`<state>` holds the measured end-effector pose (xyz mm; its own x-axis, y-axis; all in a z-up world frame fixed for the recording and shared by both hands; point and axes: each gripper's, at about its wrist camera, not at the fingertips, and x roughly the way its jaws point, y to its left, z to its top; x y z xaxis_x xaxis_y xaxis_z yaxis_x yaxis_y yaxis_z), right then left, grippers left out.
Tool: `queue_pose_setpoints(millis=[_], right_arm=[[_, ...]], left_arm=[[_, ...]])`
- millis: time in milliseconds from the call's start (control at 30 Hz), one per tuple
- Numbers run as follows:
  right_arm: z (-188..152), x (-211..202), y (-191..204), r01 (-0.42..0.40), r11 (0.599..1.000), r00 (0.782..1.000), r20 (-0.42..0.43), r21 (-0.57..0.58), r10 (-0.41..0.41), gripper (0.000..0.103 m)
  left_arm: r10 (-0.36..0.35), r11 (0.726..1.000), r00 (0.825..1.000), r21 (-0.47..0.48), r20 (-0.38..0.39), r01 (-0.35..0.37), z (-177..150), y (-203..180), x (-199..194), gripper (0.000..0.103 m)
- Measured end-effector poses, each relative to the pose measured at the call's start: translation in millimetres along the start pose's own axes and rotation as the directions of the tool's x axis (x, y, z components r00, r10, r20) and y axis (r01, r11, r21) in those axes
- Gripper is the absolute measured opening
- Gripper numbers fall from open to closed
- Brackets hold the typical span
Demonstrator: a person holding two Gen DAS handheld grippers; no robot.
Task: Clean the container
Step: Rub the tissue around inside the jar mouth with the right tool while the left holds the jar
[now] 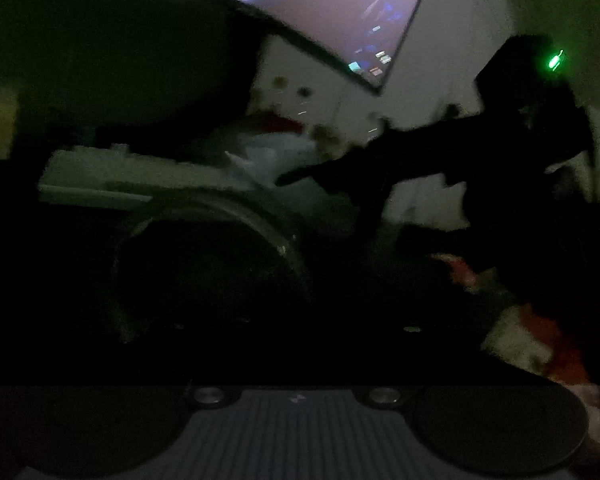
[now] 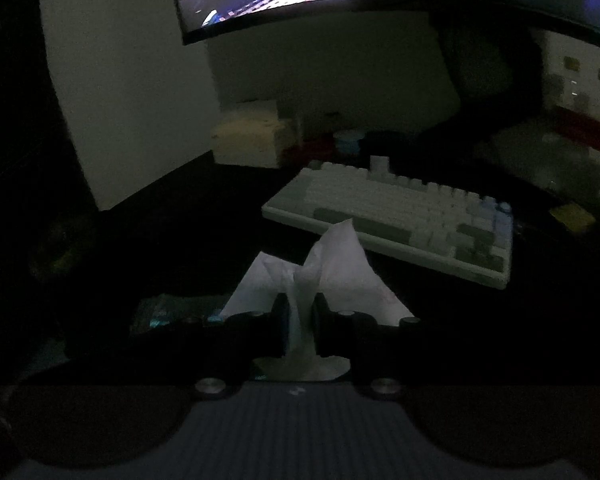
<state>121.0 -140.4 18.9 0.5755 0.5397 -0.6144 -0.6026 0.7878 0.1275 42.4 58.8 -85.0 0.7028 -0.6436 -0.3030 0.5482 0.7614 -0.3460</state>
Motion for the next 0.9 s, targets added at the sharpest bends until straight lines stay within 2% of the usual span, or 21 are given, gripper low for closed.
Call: queue_pose_setpoints(millis=[167, 200, 233, 300, 333, 367, 500, 567, 633, 900], right_arm=[[-5, -17, -1, -0.009, 1.000, 1.000, 0.028, 0.012, 0.009, 0.014], [-6, -20, -1, -0.012, 1.000, 0.999, 0.032, 0.012, 0.011, 0.014], [-6, -21, 0, -0.015, 1.000, 0.999, 0.031, 0.009, 0.015, 0.014], [-7, -21, 3, -0.021, 1.000, 0.999, 0.031, 0.002, 0.021, 0.014], [-7, -21, 5, -0.025, 1.000, 0.999, 0.029, -0.002, 0.025, 0.014], [-7, -19, 6, -0.030, 1.000, 0.999, 0.024, -0.005, 0.030, 0.014], [-5, -7, 15, -0.090, 0.996, 0.996, 0.006, 0.006, 0.090, 0.014], [-3, -4, 25, -0.097, 0.995, 0.995, 0.007, -0.024, 0.098, 0.015], [-1, -2, 35, -0.095, 0.993, 0.995, 0.007, -0.064, 0.096, 0.015], [0, 4, 41, -0.071, 0.993, 0.998, -0.006, -0.096, 0.070, 0.015]], left_arm=[[-0.154, 0.987, 0.988, -0.033, 0.010, 0.154, 1, -4, -1, 0.011], [-0.163, 0.985, 0.986, -0.050, 0.021, 0.164, 1, -3, -1, 0.011], [-0.154, 0.986, 0.988, -0.057, 0.023, 0.155, 1, -3, -1, 0.012], [-0.098, 0.995, 0.995, -0.027, 0.006, 0.098, 1, -6, 0, 0.022], [-0.064, 0.998, 0.998, 0.001, 0.001, 0.064, 0, -9, 1, 0.040], [-0.041, 0.998, 0.999, 0.036, -0.007, 0.041, 0, -12, 1, 0.049], [-0.017, 0.993, 0.996, 0.112, -0.088, 0.027, -2, -19, 9, 0.049], [0.023, 0.993, 0.995, 0.118, -0.095, -0.012, -6, -17, 13, 0.055], [0.030, 0.994, 0.995, 0.108, -0.092, -0.020, -6, -14, 14, 0.055], [0.029, 0.999, 0.997, 0.031, -0.075, -0.027, -1, 2, 6, 0.060]])
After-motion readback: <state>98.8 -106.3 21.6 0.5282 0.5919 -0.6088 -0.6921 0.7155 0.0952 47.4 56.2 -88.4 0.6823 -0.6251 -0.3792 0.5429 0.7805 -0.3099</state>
